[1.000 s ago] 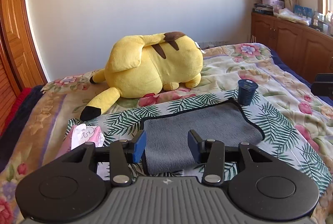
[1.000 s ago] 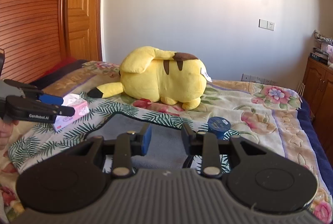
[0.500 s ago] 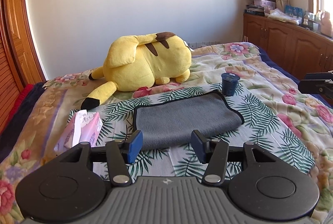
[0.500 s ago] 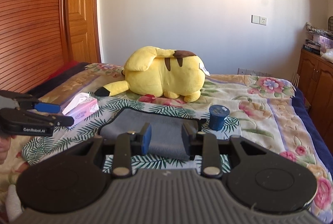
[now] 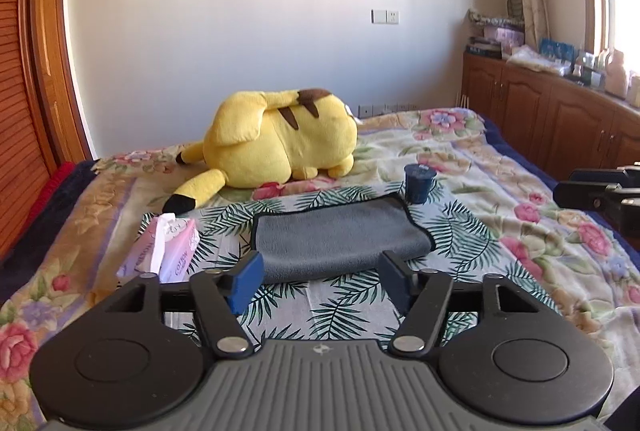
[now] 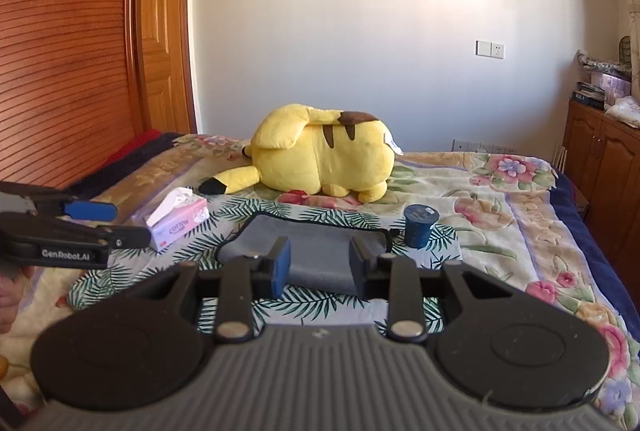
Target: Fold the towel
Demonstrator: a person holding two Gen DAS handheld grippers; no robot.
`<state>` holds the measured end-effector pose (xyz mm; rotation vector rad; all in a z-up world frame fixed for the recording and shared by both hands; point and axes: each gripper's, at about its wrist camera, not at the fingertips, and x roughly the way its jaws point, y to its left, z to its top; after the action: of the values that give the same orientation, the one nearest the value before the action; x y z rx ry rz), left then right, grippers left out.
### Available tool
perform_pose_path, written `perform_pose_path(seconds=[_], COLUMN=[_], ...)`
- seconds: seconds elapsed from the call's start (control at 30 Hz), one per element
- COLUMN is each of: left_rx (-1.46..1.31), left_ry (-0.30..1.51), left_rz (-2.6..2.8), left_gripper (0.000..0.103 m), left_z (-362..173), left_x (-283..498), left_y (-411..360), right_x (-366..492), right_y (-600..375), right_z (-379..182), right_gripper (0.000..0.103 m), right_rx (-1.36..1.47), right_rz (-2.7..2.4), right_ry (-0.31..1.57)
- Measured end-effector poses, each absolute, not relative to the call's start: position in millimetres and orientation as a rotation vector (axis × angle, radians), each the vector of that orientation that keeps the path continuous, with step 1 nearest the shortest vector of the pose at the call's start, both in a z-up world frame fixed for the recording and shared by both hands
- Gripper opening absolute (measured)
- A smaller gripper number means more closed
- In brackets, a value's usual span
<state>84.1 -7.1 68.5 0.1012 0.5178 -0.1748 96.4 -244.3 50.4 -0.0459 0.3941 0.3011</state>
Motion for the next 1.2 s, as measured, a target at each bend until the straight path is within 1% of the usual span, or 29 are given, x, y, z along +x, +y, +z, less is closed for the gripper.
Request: perform_pose_path(seconds=[0.07,0.13,0.2,0.33,0.4,0.43,0.5,0.53,0.6,0.63,0.7,0.8,1.2], left_rx=[0.100,0.098,0.091,0.078,0.078,0.078,0.072,0.071,0.074,0.079,0.088,0.091,0.083], left_ry=[0.506,0.491,0.480,0.468,0.463,0.459,0.452,0.451,0.453,0.451,0.442,0.426,0.479], left_rz=[-0.178,-0.183,-0.190,-0.192,-0.191,-0.190,-0.190,-0.189,-0.189,-0.184,-0.171,-0.150,-0.106], left_gripper=[0.056,0.060,0.066,0.078,0.084,0.087,0.087,0.087,0.087,0.087,0.087,0.087,0.087], left_z=[74,79,82,85,85,84,82,81,76,74,69,59,11], left_x=[74,64,55,42,38,36,32,30,28,27,25,23,27], left_y=[-8,-8,-8,-11,-12,-12,-13,-14,-15,-16,-15,-12,-4], right_x=[89,82,74,64,61,59,58,58,55,56,58,61,59], right_y=[-244,-243,-243,-244,-244,-244,-245,-246,-247,-247,-245,-242,-225], right_z=[53,55,57,59,60,59,58,57,54,52,46,37,1], right_gripper=[0.034,0.038,0.048,0.057,0.066,0.069,0.081,0.084,0.097,0.099,0.103,0.103,0.103], right_rx=[-0.044,-0.039,-0.036,-0.027,-0.025,-0.024,-0.021,-0.018,-0.008,-0.001,0.008,0.009,-0.013], right_rz=[0.299,0.294,0.291,0.285,0.283,0.282,0.279,0.274,0.263,0.258,0.248,0.243,0.259], right_ry=[0.387,0.379,0.369,0.354,0.349,0.345,0.342,0.339,0.333,0.332,0.340,0.351,0.391])
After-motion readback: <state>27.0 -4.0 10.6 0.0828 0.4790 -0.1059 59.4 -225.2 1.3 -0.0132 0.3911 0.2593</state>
